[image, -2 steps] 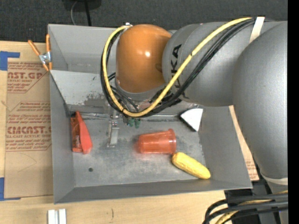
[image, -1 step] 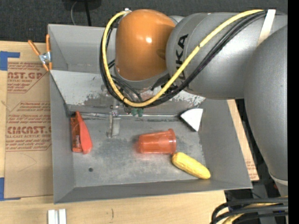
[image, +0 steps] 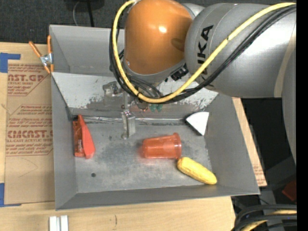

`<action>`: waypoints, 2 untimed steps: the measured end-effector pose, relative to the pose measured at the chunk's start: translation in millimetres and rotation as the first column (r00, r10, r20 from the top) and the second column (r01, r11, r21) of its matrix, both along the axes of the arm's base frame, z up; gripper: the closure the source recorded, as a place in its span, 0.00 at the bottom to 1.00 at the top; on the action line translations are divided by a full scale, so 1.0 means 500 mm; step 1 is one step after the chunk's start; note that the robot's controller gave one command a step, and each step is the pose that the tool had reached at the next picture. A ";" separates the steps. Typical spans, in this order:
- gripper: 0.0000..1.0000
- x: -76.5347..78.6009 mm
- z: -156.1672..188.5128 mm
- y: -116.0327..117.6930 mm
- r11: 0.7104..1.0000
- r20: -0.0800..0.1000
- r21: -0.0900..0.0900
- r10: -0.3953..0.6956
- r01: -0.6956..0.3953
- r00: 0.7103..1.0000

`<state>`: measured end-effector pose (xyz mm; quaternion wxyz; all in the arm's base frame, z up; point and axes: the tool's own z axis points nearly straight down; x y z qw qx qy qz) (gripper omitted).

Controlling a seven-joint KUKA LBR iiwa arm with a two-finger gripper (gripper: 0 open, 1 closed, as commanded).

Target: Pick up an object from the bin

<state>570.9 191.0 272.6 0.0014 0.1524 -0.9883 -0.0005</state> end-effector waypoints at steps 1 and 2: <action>0.00 -0.040 -0.004 -0.065 0.997 0.008 0.005 -0.077 0.077 0.997; 0.00 -0.094 -0.076 -0.113 0.996 0.005 0.001 0.085 -0.085 0.996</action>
Offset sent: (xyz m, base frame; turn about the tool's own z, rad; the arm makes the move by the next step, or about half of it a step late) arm -0.0598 -0.0652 -0.0534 -0.1174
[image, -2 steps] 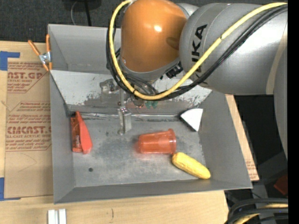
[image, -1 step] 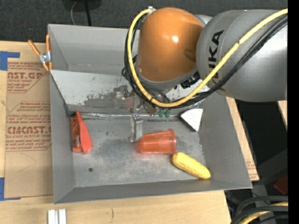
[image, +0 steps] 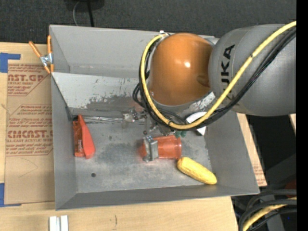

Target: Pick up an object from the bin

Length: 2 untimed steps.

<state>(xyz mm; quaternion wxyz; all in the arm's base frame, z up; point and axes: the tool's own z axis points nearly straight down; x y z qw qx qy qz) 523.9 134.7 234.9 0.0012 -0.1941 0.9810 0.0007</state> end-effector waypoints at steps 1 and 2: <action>0.00 -0.043 0.012 -0.065 0.999 -0.003 0.002 0.035 -0.035 0.999; 0.00 -0.057 0.024 -0.130 0.998 0.004 0.001 0.067 -0.067 0.998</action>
Offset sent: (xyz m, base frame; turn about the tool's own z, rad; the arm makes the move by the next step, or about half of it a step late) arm -0.0342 -0.0820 0.0104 -0.0838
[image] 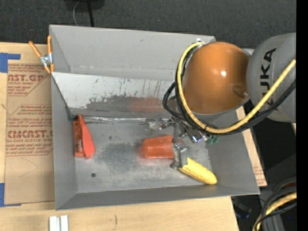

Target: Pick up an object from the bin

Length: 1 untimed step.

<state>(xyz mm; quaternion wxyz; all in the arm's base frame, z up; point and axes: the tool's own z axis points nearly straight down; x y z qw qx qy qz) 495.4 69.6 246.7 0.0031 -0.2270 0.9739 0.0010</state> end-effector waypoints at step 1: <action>0.00 0.007 -0.060 -0.030 0.997 0.000 0.002 -0.076 0.076 0.997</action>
Offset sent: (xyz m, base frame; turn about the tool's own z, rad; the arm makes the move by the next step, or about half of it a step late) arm 0.0455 -0.0348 -0.0802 0.0274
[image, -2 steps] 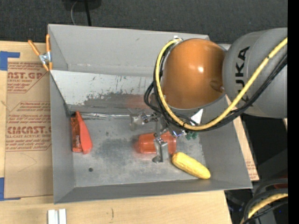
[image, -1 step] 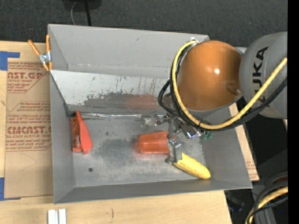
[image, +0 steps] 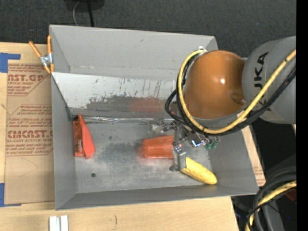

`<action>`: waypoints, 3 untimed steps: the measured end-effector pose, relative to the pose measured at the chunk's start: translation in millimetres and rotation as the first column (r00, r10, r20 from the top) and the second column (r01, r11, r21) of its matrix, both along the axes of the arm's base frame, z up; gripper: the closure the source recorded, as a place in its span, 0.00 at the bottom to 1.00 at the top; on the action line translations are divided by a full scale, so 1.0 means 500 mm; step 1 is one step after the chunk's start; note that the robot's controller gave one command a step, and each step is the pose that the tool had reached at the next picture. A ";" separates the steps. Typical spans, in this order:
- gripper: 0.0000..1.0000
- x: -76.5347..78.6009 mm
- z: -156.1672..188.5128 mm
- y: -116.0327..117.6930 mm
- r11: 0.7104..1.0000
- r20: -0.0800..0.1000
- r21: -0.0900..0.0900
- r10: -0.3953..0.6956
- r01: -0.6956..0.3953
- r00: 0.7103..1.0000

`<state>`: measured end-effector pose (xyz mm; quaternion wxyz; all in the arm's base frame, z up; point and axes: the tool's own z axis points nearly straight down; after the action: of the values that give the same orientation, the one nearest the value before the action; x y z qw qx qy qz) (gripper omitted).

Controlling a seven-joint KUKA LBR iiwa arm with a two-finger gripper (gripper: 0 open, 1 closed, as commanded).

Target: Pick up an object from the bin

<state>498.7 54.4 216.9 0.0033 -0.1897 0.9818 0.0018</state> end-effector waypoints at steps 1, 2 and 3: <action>0.00 0.051 -0.063 -0.021 1.000 0.001 -0.001 -0.021 0.021 1.000; 0.00 0.058 -0.116 -0.045 0.999 0.002 0.000 0.034 -0.034 0.999; 0.00 0.056 -0.199 -0.074 0.998 0.007 0.002 -0.069 0.069 0.998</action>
Offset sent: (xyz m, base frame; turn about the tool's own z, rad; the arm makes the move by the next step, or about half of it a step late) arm 0.0299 -0.0353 -0.0849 0.0625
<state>526.8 17.5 117.5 0.0073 -0.1556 0.9878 0.0019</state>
